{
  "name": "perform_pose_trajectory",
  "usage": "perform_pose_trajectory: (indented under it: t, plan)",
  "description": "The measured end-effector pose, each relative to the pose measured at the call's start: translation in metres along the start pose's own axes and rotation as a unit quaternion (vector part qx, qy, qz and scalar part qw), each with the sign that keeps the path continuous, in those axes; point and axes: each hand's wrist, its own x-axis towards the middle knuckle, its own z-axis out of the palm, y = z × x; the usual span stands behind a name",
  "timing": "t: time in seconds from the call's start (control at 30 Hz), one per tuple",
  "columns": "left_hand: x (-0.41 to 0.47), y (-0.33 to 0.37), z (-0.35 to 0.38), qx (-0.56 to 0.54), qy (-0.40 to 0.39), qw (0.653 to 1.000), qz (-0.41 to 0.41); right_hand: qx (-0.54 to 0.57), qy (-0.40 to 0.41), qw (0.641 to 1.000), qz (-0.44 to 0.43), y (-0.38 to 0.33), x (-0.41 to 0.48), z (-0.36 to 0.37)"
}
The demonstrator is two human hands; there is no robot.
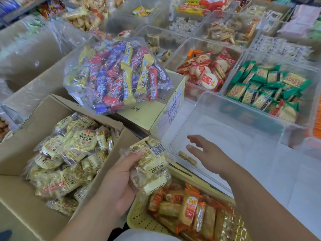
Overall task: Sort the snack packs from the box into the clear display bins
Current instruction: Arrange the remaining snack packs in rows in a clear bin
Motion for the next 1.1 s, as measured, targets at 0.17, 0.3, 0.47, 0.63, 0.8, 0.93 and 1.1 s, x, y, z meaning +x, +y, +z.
perform_pose_trajectory:
  t: [0.17, 0.3, 0.47, 0.63, 0.8, 0.93, 1.1]
  plan:
    - [-0.004, -0.003, 0.003, 0.094, -0.016, 0.995, 0.011, -0.016, -0.079, 0.972, -0.219, -0.039, -0.052, 0.011]
    - [-0.008, -0.006, 0.009, 0.191, -0.036, 0.980, 0.028, -0.098, -0.052, 0.967, -0.231, -0.038, -0.060, 0.032]
    - [-0.009, -0.004, 0.009, 0.238, -0.039, 0.970, 0.042, 0.108, 0.060, 0.976, -0.177, -0.031, -0.063, 0.031]
    - [-0.008, -0.005, 0.006, 0.265, -0.015, 0.963, 0.056, 0.344, 0.083, 0.935, -0.012, -0.034, -0.065, 0.019]
    - [-0.008, -0.007, 0.006, 0.280, -0.046, 0.959, 0.025, 0.332, 0.033, 0.943, 0.000, -0.040, -0.071, 0.028]
    - [-0.008, -0.010, 0.008, 0.264, -0.082, 0.961, 0.001, 0.340, -0.017, 0.940, 0.000, -0.043, -0.075, 0.041]
    - [-0.006, -0.009, 0.006, 0.217, -0.035, 0.975, -0.017, 0.177, 0.095, 0.975, -0.092, -0.039, -0.077, 0.047]
